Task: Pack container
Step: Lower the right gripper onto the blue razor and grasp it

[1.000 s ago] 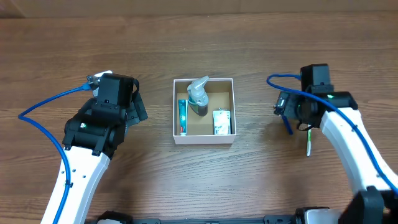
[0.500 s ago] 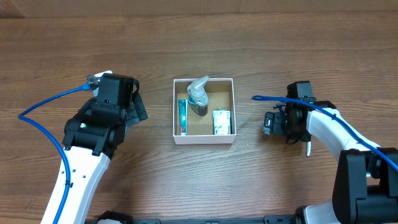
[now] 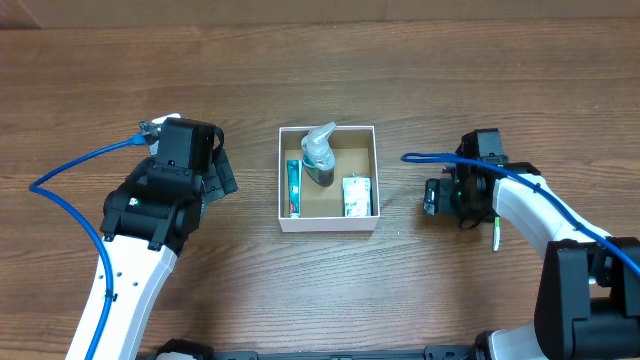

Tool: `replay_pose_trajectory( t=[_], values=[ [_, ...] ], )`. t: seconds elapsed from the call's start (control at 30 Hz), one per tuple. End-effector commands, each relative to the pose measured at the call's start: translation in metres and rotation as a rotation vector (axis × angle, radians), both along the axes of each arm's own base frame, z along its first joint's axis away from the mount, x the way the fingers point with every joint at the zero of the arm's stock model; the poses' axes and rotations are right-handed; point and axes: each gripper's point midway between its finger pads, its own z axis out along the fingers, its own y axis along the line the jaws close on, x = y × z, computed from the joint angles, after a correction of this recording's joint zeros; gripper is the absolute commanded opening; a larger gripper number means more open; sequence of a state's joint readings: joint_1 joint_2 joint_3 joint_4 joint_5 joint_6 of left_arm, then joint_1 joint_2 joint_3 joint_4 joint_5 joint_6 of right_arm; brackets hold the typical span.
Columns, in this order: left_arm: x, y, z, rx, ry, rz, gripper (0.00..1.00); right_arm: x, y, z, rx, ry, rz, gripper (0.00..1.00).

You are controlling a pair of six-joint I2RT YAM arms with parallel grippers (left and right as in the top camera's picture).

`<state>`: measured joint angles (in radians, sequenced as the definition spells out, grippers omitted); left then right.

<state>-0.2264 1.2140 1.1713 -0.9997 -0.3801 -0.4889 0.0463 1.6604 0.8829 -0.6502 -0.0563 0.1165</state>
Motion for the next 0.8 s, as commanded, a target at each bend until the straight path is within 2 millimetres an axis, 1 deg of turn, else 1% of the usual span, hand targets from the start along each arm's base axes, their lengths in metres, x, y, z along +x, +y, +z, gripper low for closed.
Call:
replay_pose_trajectory(
  t=[0.0, 0.1, 0.2, 0.23, 0.27, 0.3, 0.33, 0.37, 0.63, 0.67, 0.77],
  values=[
    [0.003, 0.004, 0.006, 0.024, -0.012, -0.003, 1.0, 0.009, -0.012, -0.007, -0.062, -0.058, -0.038, 0.91],
    [0.003, 0.004, 0.006, 0.024, -0.012, -0.003, 1.0, 0.01, -0.015, -0.017, -0.077, -0.101, -0.028, 0.91],
    [0.003, 0.004, 0.006, 0.024, -0.012, -0.003, 1.0, 0.008, -0.016, -0.022, -0.084, -0.11, -0.031, 0.9],
    [0.003, 0.004, 0.006, 0.024, -0.012, -0.003, 1.0, 0.007, -0.016, -0.022, -0.084, -0.109, -0.031, 0.84],
    [0.003, 0.004, 0.006, 0.024, -0.012, -0.003, 1.0, 0.007, -0.016, -0.022, -0.083, -0.109, -0.031, 0.76],
    [0.003, 0.004, 0.006, 0.024, -0.012, -0.003, 1.0, 0.006, -0.016, -0.023, -0.084, -0.106, -0.031, 0.66],
    [0.003, 0.004, 0.006, 0.024, -0.012, -0.003, 1.0, 0.006, -0.016, -0.023, -0.084, -0.103, -0.031, 0.54],
    [0.003, 0.004, 0.006, 0.024, -0.012, -0.003, 1.0, 0.005, -0.016, -0.023, -0.084, -0.101, -0.031, 0.48],
    [0.003, 0.004, 0.006, 0.024, -0.012, -0.003, 1.0, 0.003, -0.016, -0.024, -0.085, -0.09, -0.03, 0.19],
    [0.003, 0.004, 0.006, 0.024, -0.012, -0.003, 1.0, 0.003, -0.016, -0.024, -0.085, -0.09, -0.03, 0.17],
    [0.003, 0.004, 0.006, 0.024, -0.012, -0.003, 1.0, 0.003, -0.016, -0.023, -0.083, -0.092, -0.035, 0.17]
  ],
)
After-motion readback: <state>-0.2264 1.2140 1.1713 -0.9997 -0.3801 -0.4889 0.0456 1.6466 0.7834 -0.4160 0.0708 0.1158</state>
